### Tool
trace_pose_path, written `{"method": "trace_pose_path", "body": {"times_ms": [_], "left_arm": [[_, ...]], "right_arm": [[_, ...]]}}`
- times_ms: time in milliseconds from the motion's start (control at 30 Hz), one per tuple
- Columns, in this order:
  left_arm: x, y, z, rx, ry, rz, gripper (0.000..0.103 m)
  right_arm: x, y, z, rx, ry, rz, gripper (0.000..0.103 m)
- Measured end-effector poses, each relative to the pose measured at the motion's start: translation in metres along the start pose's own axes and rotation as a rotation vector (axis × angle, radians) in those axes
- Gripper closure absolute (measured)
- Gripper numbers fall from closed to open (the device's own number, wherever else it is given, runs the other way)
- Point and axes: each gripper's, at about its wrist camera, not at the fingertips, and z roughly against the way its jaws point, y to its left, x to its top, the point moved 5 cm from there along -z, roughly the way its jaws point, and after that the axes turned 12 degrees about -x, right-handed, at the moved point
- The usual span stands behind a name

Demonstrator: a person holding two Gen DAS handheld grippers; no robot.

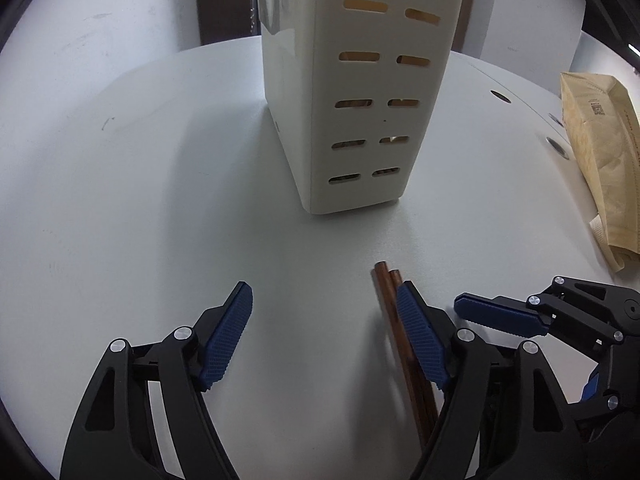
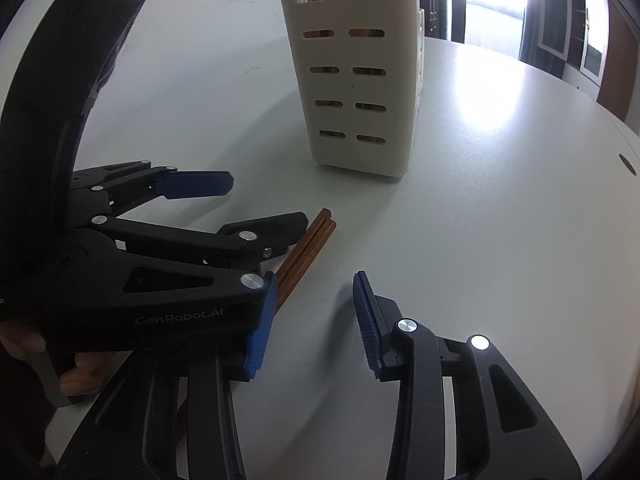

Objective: Organize utensils
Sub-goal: 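Move both open tools down to the two dark brown chopsticks on the table, then close the right tool on a dark chopstick while the left tool grasps the other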

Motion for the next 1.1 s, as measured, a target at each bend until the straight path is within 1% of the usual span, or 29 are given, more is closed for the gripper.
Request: {"method": "trace_pose_path", "body": {"times_ms": [133,200,300,400,433,467,633,700,800,867,900,933,967,1000,1033,1100], "left_arm": [[0.001,-0.008,-0.014,-0.011,0.047,-0.026,0.027],[0.002,-0.006,-0.015,0.017,0.054,-0.029,0.028],[0.003,-0.002,-0.012,-0.004,0.043,0.003,0.028],[0.006,0.007,-0.009,0.017,0.020,0.038,0.028],[0.006,0.009,-0.010,0.018,0.025,0.046,0.028],[0.004,0.011,-0.009,0.010,0.024,0.048,0.027],[0.003,0.004,-0.012,0.033,0.026,0.011,0.025],[0.001,0.006,-0.014,0.078,0.048,0.004,0.024],[0.002,0.006,-0.012,0.072,0.050,0.016,0.026],[0.003,0.005,-0.010,0.071,0.044,0.016,0.032],[0.005,0.006,-0.008,0.072,0.040,0.018,0.045],[0.006,0.006,-0.007,0.070,0.037,0.024,0.055],[0.007,0.009,-0.005,0.061,0.035,0.037,0.059],[0.008,0.011,-0.003,0.054,0.032,0.054,0.069],[0.009,0.014,-0.002,0.054,0.031,0.065,0.076],[0.011,0.018,0.000,0.058,0.032,0.072,0.084]], "right_arm": [[0.003,0.000,-0.002,-0.021,-0.008,0.035,0.064],[0.003,0.001,-0.002,-0.023,-0.008,0.038,0.064],[0.002,0.002,-0.003,-0.025,-0.010,0.043,0.064],[0.002,0.007,-0.003,-0.029,-0.009,0.040,0.064],[0.002,0.005,-0.003,-0.028,-0.009,0.039,0.064],[0.003,0.004,-0.004,-0.026,-0.008,0.037,0.064],[0.003,0.001,-0.004,-0.033,-0.006,0.031,0.063],[0.004,-0.002,-0.005,-0.041,-0.002,0.024,0.062],[0.006,-0.002,-0.007,-0.042,-0.001,0.019,0.062],[0.010,-0.003,-0.010,-0.054,-0.002,0.006,0.062],[0.011,-0.002,-0.011,-0.048,-0.004,0.001,0.062],[0.013,0.000,-0.011,-0.040,-0.008,0.000,0.062],[0.012,-0.002,-0.009,-0.039,-0.013,0.002,0.062],[0.013,-0.001,-0.009,-0.043,-0.017,0.004,0.062],[0.015,0.000,-0.009,-0.044,-0.019,0.008,0.062],[0.019,0.002,-0.009,-0.047,-0.011,0.013,0.062]]}}
